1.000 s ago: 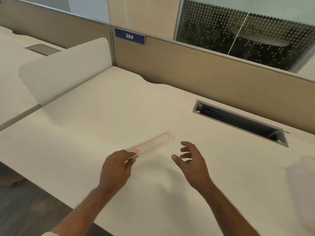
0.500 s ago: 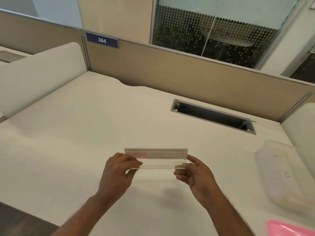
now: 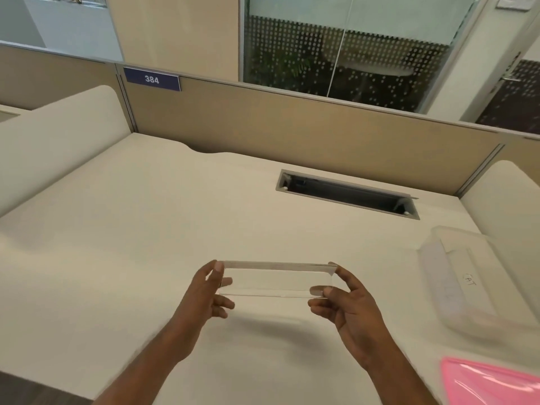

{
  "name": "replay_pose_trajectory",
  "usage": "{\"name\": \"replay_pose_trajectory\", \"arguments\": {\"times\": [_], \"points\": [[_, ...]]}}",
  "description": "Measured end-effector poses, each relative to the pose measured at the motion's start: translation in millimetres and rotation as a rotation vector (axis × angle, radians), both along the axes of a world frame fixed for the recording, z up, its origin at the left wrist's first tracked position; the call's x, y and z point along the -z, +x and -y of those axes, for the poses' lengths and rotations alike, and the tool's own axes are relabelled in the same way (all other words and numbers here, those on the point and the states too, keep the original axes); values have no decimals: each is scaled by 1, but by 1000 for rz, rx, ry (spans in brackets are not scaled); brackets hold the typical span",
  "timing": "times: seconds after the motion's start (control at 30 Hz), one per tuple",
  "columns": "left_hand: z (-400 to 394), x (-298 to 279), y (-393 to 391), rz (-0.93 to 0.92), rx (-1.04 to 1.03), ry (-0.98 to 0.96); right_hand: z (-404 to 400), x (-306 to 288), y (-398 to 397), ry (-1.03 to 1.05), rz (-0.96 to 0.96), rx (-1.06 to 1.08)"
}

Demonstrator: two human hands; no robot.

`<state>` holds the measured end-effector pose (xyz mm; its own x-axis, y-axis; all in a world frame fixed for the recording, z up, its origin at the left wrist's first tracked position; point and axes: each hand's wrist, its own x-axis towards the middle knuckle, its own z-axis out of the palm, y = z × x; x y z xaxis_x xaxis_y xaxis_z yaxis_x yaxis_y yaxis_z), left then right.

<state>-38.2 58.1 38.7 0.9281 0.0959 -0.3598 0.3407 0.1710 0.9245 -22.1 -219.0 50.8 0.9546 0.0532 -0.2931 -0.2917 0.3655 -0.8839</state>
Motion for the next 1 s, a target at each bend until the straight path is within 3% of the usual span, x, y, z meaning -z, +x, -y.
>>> {"name": "replay_pose_trajectory", "arguments": {"times": [0.23,0.6,1.0], "points": [[9,-16,14,-63,108,79,16,-3,-1,-47,56,-52],[16,-18,19,92,187,-3,32,-11,2,-195,148,-6],[11,-33,29,257,271,21,64,-20,13,-289,256,-191]]}}
